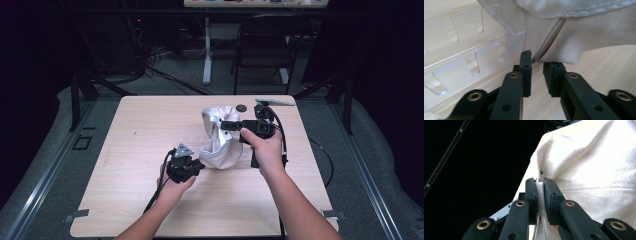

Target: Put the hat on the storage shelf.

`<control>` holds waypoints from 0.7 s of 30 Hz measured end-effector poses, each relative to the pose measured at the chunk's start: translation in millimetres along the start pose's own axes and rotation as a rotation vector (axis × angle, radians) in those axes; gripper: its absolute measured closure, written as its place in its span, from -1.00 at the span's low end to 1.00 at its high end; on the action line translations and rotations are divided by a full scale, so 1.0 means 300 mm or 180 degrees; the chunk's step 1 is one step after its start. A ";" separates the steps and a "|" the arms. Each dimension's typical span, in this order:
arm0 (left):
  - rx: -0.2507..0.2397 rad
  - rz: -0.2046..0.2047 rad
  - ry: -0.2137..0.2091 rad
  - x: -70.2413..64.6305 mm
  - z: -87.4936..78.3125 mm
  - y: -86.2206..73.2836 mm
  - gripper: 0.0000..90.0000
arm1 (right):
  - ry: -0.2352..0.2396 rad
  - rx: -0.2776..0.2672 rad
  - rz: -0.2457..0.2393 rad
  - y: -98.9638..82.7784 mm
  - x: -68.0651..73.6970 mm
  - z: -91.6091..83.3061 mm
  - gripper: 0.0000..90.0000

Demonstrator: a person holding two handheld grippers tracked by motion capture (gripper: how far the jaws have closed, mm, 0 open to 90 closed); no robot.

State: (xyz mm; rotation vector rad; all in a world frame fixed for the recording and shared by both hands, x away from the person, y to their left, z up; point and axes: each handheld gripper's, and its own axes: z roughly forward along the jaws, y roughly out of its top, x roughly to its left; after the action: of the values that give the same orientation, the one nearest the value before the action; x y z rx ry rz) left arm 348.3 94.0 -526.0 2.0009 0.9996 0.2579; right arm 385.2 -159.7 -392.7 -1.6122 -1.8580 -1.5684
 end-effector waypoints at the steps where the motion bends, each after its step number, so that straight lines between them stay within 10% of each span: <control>1: -0.0026 0.0003 0.0008 -0.001 -0.002 -0.001 0.68 | 0.0000 0.0000 0.0000 0.000 0.000 0.000 0.83; 9: -0.0027 0.0057 -0.0040 -0.009 -0.040 -0.028 0.27 | -0.0175 -0.0061 -0.0151 -0.003 0.011 -0.008 0.82; 21: -0.0065 0.0005 -0.0017 0.031 -0.114 -0.103 0.24 | -0.0194 -0.0117 -0.0155 0.002 0.006 -0.010 0.82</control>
State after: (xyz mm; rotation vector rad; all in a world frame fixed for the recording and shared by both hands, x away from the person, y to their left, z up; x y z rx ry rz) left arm 319.8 131.1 -530.6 1.9830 0.9882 0.2625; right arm 383.7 -161.0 -389.9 -1.6601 -1.9240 -1.5993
